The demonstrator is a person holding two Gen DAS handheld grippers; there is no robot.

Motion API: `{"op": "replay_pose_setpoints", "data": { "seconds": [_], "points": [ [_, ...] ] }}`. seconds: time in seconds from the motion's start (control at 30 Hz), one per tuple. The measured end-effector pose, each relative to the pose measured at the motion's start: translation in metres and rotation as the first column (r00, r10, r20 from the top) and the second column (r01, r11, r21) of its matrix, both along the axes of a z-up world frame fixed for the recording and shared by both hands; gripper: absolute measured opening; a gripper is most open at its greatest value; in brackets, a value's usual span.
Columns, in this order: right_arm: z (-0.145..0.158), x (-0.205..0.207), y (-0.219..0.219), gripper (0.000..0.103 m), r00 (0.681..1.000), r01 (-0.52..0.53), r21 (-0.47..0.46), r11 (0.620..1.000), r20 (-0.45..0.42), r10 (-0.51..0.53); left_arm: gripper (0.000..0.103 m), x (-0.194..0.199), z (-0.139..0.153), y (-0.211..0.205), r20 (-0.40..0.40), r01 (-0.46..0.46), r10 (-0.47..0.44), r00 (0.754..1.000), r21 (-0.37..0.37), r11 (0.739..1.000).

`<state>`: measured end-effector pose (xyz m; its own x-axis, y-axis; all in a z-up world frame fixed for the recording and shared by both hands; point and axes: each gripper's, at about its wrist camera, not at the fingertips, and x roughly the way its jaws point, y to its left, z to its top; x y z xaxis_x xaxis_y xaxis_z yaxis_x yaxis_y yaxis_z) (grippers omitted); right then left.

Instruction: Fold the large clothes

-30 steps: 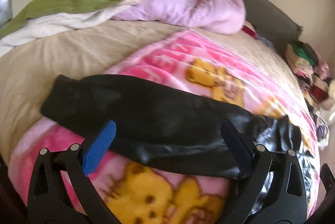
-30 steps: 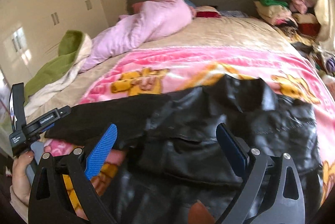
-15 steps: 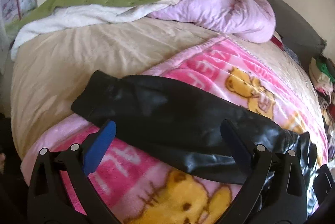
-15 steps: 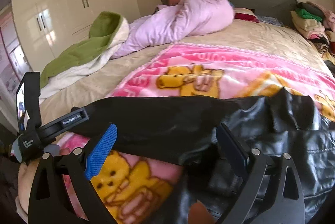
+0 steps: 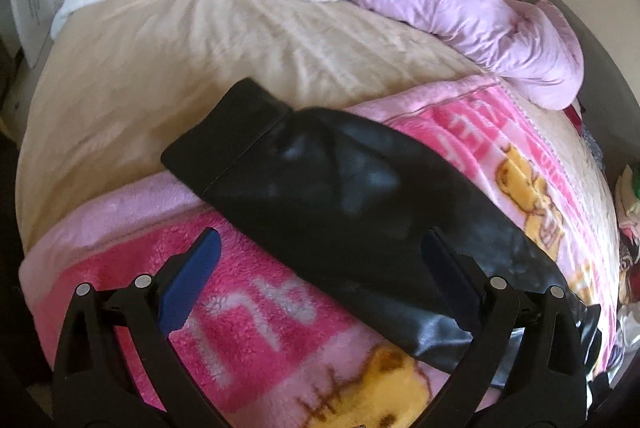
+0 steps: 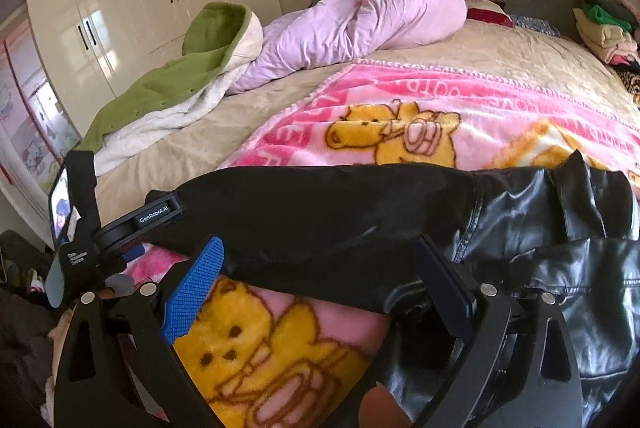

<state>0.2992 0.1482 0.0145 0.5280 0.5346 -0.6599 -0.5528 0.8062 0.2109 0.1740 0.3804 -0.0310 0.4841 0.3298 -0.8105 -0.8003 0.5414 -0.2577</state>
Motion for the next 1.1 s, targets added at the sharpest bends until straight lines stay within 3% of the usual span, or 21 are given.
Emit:
{"op": "replay_pose_setpoints", "data": {
  "seconds": [0.2,0.37,0.4,0.43,0.53,0.63,0.7,0.9,1.1],
  "points": [
    [0.001,-0.003,-0.014,0.095,1.0,0.017,0.004,1.0,0.005,-0.017,0.094,0.01,-0.03,0.014,-0.011,-0.001,0.0,1.0,-0.099,0.995],
    [0.003,-0.007,-0.031,0.095,0.999,0.036,0.009,0.999,0.012,-0.036,0.093,0.026,-0.034,0.018,0.064,0.051,-0.048,0.997,-0.052,0.997],
    [0.004,-0.008,-0.035,0.095,0.999,0.04,0.009,0.999,0.016,-0.04,0.087,0.029,-0.033,0.018,0.08,0.071,-0.068,0.994,-0.036,0.997],
    [0.005,-0.009,-0.04,0.095,0.999,0.043,0.011,0.999,0.021,-0.043,0.067,0.032,-0.032,0.018,0.083,0.082,-0.08,0.993,-0.024,0.996],
    [0.007,-0.011,-0.054,0.095,0.997,0.063,0.018,0.998,0.033,-0.064,0.023,0.035,-0.029,0.017,0.131,0.116,-0.114,0.985,-0.008,0.993],
    [0.008,-0.013,-0.069,0.095,0.995,0.085,0.03,0.996,0.039,-0.086,0.009,0.041,-0.018,0.007,0.143,0.168,-0.172,0.975,0.041,0.985],
    [0.008,-0.014,-0.078,0.095,0.994,0.1,0.033,0.994,0.039,-0.101,0.004,0.043,-0.009,0.002,0.162,0.197,-0.204,0.965,0.057,0.979],
    [0.008,-0.019,-0.108,0.095,0.988,0.147,0.028,0.989,0.038,-0.148,0.001,0.037,0.033,-0.025,0.275,0.28,-0.305,0.912,0.125,0.952],
    [0.013,-0.027,-0.144,0.095,0.978,0.201,0.039,0.979,0.042,-0.202,0.001,0.03,0.081,-0.076,0.367,0.372,-0.432,0.824,0.226,0.9]
  ]
}}
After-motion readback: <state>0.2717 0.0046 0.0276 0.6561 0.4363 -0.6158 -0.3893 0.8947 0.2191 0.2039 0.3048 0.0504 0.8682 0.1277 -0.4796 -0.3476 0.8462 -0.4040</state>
